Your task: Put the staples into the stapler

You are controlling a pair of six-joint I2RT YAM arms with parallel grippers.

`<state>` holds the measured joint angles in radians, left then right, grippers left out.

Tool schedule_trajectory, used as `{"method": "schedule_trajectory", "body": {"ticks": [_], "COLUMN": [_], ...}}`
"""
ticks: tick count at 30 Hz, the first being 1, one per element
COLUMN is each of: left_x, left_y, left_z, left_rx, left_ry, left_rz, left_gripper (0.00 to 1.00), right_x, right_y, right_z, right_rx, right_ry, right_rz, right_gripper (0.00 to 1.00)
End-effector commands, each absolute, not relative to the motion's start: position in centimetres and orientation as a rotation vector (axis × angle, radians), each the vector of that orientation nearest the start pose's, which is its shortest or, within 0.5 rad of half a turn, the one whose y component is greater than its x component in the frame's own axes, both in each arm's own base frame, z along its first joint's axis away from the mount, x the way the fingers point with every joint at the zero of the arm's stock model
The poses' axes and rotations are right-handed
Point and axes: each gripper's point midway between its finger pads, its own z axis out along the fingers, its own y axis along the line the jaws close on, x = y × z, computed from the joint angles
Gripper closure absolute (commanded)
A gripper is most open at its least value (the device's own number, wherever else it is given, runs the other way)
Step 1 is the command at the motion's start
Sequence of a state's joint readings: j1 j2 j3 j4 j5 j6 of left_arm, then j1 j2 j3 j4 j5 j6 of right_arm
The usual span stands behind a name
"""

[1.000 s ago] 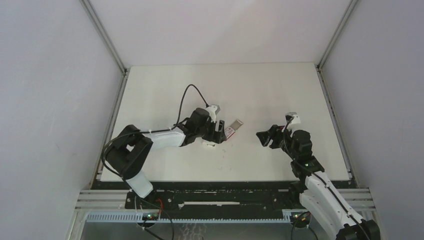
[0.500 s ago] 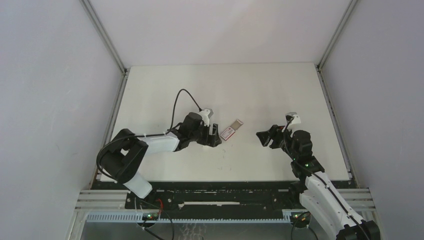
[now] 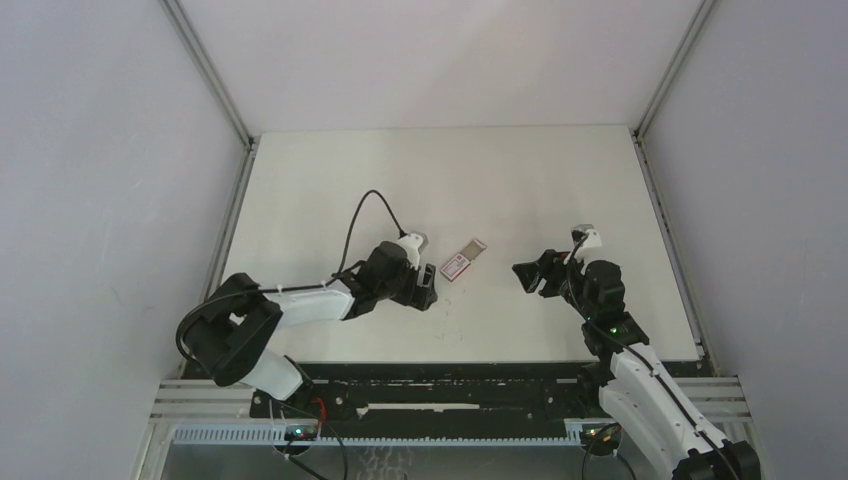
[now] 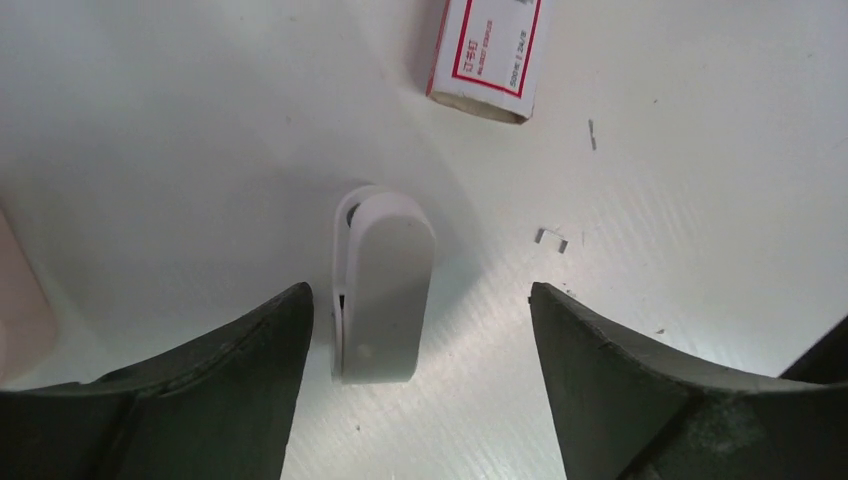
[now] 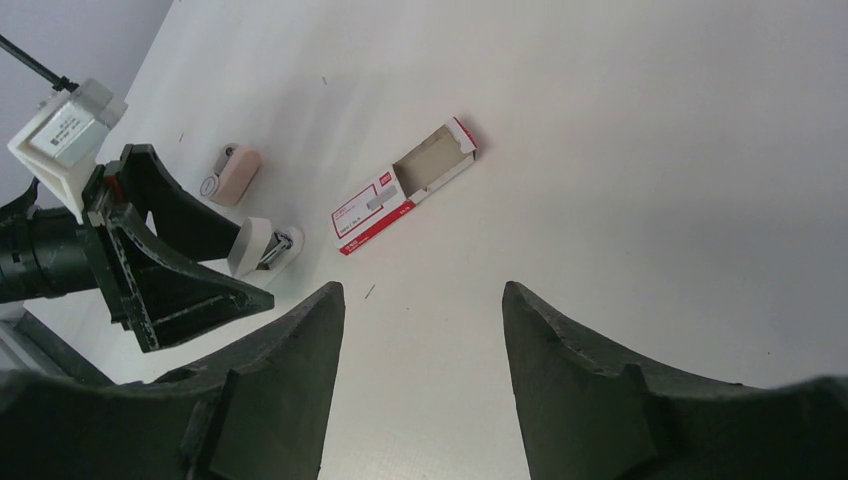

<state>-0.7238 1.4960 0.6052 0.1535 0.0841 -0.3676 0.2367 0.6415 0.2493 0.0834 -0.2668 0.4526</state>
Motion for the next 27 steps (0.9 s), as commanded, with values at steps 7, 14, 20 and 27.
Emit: {"method": "schedule_trajectory", "body": {"ticks": [7, 14, 20, 27], "left_x": [24.0, 23.4, 23.0, 22.5], "left_y": [-24.2, -24.5, -25.1, -28.4], "left_z": [1.8, 1.7, 1.9, 7.7], "left_rx": [0.555, 0.581, 0.619, 0.682], "left_ry": [2.374, 2.374, 2.355, 2.116], "left_rz": [-0.324, -0.334, -0.348, -0.562], "left_gripper": [0.29, 0.48, 0.88, 1.0], "right_x": [25.6, 25.6, 25.2, 23.8], "right_y": [12.4, 12.4, 13.6, 17.8], "right_z": [13.2, 13.2, 13.7, 15.5], "right_rx": [0.026, 0.026, 0.012, 0.009], "right_ry": [1.897, 1.899, 1.909, 1.975], "right_rz": [0.708, 0.708, 0.791, 1.035], "right_gripper": [0.41, 0.41, 0.29, 0.01]}}
